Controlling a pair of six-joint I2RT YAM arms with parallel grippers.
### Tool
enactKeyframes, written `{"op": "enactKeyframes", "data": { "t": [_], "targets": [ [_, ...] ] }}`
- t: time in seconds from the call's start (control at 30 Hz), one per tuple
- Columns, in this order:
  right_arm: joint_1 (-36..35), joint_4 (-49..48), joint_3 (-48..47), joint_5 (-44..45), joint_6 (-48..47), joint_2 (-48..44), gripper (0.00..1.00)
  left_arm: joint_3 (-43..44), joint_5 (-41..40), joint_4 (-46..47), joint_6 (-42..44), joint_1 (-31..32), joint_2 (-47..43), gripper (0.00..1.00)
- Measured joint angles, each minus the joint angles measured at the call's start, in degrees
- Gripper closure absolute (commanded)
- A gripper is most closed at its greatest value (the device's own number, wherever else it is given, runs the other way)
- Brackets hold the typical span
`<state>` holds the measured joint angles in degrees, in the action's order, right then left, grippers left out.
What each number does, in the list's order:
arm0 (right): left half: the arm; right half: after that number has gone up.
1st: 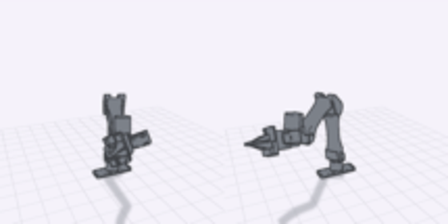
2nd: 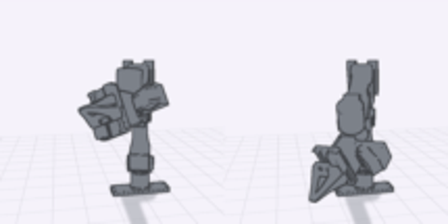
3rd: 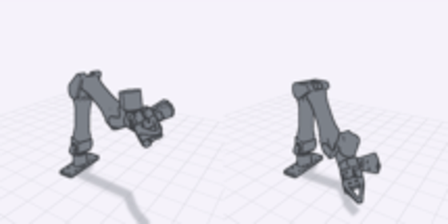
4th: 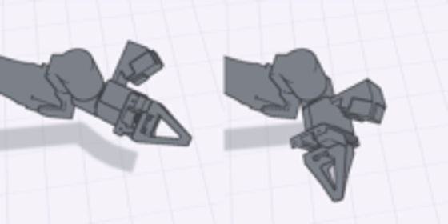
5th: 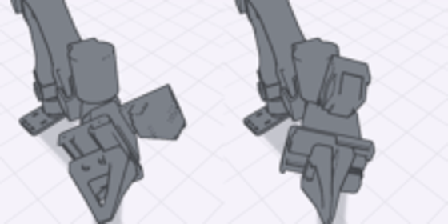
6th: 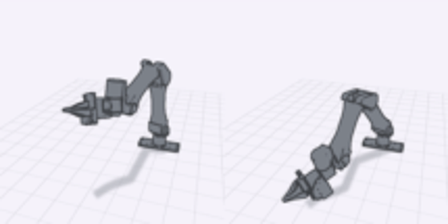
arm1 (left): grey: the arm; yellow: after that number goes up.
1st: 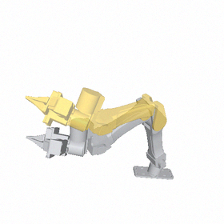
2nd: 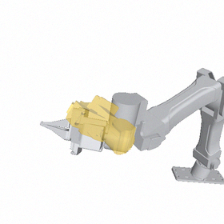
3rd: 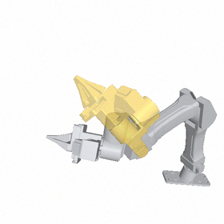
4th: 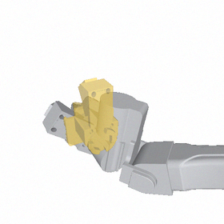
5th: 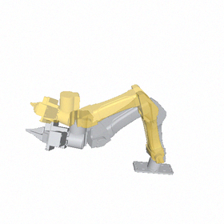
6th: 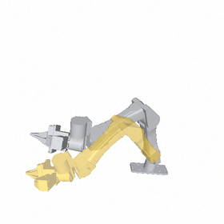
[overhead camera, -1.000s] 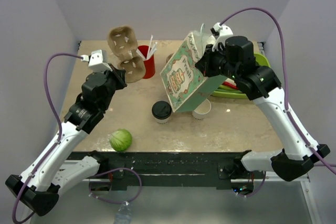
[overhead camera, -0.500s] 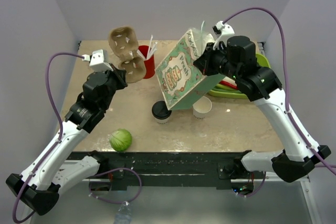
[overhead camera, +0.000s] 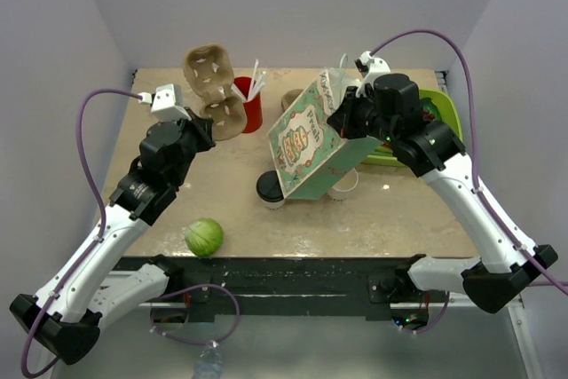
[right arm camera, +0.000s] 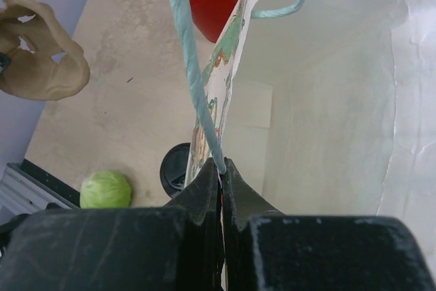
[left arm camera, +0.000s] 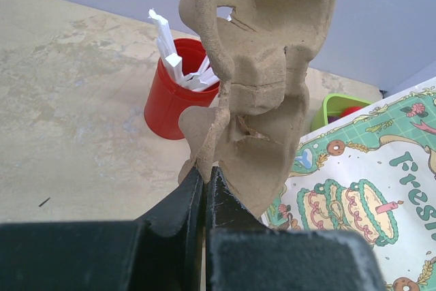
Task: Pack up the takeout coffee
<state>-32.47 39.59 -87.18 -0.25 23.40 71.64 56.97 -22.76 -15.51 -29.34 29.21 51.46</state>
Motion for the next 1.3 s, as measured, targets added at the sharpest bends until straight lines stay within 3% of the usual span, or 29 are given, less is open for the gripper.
{"op": "enactKeyframes", "data": {
  "t": [1.0,1.3],
  "targets": [
    [0.0,11.0,-1.6,14.2,-3.4,-1.5,1.00,0.0,0.0,0.0,0.0,0.0,-0.2,1.00],
    [-0.4,10.0,-1.6,9.6,-7.0,0.3,1.00,0.0,0.0,0.0,0.0,0.0,-0.1,1.00]
  ]
}}
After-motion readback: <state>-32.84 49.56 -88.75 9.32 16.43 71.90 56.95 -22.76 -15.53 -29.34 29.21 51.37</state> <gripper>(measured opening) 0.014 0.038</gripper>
